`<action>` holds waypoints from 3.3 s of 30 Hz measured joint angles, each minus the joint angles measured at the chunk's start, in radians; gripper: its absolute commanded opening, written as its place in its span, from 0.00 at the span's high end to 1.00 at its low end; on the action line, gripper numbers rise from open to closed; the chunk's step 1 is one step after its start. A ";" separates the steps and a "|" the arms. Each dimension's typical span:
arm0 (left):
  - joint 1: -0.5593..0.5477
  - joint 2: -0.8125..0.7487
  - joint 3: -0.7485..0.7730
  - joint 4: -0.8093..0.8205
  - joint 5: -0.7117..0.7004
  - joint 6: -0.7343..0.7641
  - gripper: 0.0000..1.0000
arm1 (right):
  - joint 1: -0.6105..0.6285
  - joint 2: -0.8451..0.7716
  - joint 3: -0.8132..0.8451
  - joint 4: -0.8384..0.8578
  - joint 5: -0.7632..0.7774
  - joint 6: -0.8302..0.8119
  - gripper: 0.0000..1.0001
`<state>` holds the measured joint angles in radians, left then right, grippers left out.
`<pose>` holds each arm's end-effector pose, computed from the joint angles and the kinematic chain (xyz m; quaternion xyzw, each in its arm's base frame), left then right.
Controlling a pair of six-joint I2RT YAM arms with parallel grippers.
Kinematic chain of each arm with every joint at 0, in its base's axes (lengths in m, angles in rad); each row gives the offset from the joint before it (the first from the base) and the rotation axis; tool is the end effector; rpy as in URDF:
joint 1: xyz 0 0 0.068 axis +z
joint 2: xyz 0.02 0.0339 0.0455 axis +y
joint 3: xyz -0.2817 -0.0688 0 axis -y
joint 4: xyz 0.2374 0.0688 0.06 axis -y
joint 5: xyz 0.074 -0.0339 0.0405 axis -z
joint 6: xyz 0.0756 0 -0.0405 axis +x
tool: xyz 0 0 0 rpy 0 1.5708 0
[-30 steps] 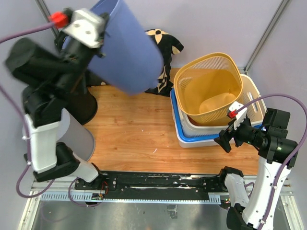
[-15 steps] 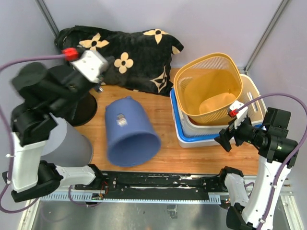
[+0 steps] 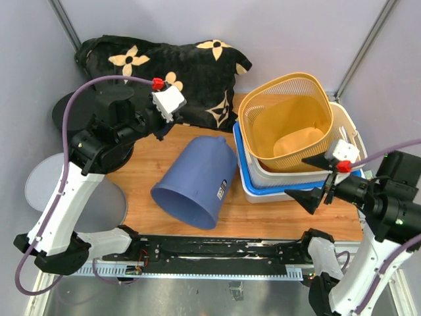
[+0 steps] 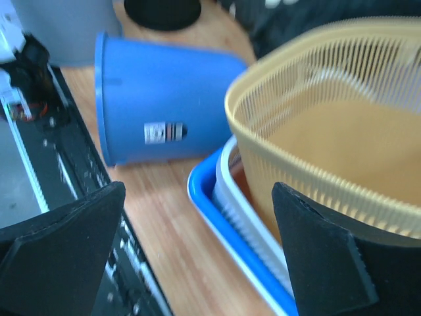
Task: Turn the large container upside down
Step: Adjust the container at the center of the board.
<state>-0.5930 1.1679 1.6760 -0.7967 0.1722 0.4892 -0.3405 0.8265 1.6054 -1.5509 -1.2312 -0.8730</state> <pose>0.1836 -0.1393 0.4983 0.4554 0.6579 -0.0997 0.5915 0.0493 0.0582 0.4610 -0.4145 0.6666 0.2560 0.5642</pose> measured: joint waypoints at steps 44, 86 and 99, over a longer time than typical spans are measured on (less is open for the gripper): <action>0.684 -0.195 -0.426 0.066 -0.126 -0.450 0.01 | 0.295 0.526 0.590 1.041 0.616 1.007 0.04; 0.867 -0.165 -0.364 -0.176 0.254 -0.265 0.01 | 0.873 0.062 -0.123 0.202 0.425 0.030 0.00; 0.213 0.058 -0.021 -0.372 -0.012 0.048 0.01 | 0.350 0.131 -0.156 0.040 0.204 -0.108 0.00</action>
<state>-0.3801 1.2255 1.6547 -1.1690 0.1604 0.5377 0.0097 0.9573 1.4494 -1.5105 -1.0275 -0.9813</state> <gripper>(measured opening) 0.991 0.998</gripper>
